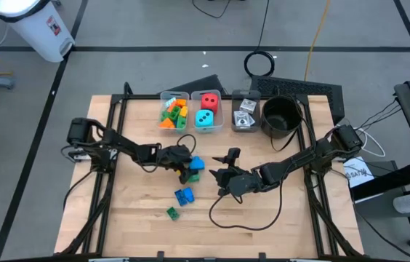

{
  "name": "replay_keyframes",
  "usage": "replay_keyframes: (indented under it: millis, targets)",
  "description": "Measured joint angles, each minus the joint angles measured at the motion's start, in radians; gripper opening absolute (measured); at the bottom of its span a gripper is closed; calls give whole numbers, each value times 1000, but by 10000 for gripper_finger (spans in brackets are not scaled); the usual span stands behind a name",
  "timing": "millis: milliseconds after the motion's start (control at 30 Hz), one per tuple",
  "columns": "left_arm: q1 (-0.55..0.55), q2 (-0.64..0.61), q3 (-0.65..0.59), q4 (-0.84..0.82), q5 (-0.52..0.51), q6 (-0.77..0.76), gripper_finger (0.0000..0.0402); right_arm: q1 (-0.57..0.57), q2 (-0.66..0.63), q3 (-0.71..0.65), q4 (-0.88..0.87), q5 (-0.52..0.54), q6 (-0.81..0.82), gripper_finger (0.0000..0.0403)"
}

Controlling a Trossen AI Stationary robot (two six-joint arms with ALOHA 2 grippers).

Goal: Pick & Place Toys
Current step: Put the blue game piece into the left transparent bin

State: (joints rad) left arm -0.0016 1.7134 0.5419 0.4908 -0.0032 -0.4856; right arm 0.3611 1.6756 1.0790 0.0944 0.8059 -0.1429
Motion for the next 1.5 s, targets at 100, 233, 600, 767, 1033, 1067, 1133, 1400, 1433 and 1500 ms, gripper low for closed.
replay_keyframes:
  millis: [100, 233, 600, 767, 1033, 1067, 1133, 1400, 1433, 1500]
  targets:
    - [0, 8, 10, -2, 1, 27, 305, 0, 0, 0, 0, -3, 0, 213]
    - [0, 8, 15, 4, 7, 58, 305, -3, 0, 0, 1, -65, 1, 212]
    - [-1, 10, 25, 58, 33, 73, 305, -45, 0, 0, 0, -206, 92, 212]
    - [-1, 10, 25, 100, 65, 72, 305, -66, 0, 0, 0, -247, 105, 212]
    - [-1, 10, 26, 203, 78, 97, 305, -102, 0, -104, 140, -295, 178, 213]
    - [-1, 10, 26, 215, 78, 99, 305, -113, -1, -130, 187, -303, 203, 215]
    - [-1, 10, 26, 238, 77, 99, 305, -135, 0, -181, 270, -350, 259, 222]
    - [0, 9, 26, 246, 73, 112, 305, -186, 114, -237, 395, -497, 287, 328]
    - [0, 9, 26, 244, 74, 114, 305, -192, 141, -237, 421, -496, 284, 341]
    - [0, 9, 26, 236, 73, 114, 305, -201, 189, -237, 477, -496, 280, 362]
